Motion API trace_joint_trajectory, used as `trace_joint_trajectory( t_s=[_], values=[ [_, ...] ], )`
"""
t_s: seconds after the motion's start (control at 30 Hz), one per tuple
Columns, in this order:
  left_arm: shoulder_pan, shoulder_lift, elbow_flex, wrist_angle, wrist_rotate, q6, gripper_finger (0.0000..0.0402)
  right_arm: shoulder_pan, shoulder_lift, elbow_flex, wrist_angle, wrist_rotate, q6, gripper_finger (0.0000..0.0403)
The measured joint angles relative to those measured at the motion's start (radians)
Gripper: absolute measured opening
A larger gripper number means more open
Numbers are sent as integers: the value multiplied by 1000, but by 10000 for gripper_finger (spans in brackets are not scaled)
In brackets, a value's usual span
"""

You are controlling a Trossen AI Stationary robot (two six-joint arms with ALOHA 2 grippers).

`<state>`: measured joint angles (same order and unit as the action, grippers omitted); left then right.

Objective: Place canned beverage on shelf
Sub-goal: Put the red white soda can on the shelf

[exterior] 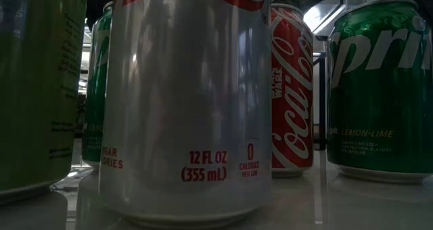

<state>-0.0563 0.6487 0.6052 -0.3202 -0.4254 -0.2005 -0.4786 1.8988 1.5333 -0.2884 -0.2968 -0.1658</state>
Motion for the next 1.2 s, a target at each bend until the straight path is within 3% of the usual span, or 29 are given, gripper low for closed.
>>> trace_joint_trajectory(
  t_s=[0.2,1.2],
  values=[
    [0,0,0,0,0,0,389,-2,2,0,4,54,-1,297],
    [-1,0,0,0,1,-7,389,-19,50,2,3,19,11,303]
  ],
)
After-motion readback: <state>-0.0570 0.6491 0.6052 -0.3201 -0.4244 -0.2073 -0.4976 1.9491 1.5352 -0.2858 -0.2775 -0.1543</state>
